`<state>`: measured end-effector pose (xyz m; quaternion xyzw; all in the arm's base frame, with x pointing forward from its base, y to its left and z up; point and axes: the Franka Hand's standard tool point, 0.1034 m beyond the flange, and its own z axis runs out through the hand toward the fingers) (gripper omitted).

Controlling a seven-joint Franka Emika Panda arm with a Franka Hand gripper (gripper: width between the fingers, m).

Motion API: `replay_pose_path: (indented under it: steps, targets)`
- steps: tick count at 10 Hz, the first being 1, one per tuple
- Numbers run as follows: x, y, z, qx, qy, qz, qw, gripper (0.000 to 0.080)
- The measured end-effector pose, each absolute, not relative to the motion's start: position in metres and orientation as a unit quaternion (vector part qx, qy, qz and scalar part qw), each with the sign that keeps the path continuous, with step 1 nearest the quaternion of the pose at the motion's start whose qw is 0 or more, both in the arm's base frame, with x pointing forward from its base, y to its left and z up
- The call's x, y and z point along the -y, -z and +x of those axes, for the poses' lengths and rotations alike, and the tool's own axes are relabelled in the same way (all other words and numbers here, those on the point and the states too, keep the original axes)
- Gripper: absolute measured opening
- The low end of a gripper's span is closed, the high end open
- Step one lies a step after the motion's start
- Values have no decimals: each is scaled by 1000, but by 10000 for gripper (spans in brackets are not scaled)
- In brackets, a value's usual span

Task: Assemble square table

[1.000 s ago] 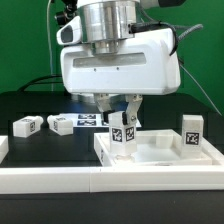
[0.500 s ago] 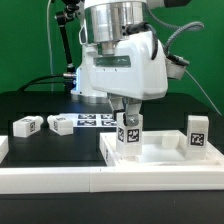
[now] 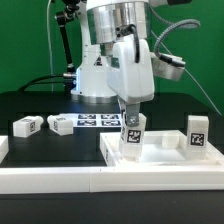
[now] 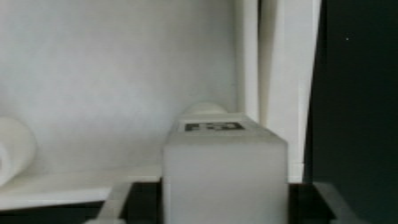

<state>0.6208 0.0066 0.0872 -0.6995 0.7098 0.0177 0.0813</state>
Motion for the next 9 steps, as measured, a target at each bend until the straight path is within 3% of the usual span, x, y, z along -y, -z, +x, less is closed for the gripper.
replay_pose_path:
  steps: [1,3,4,5,9]
  targets:
    - [-7,-87,621,-707,-18,-702,82,294]
    - [-7,-87,621,-687,-17,-722,82,537]
    - [-8,-89,621,-656,-15,-750,83,537]
    - [-8,-89,623,-614,-10,-784,84,628]
    - [-9,-89,625,-502,11,-861,89,649]
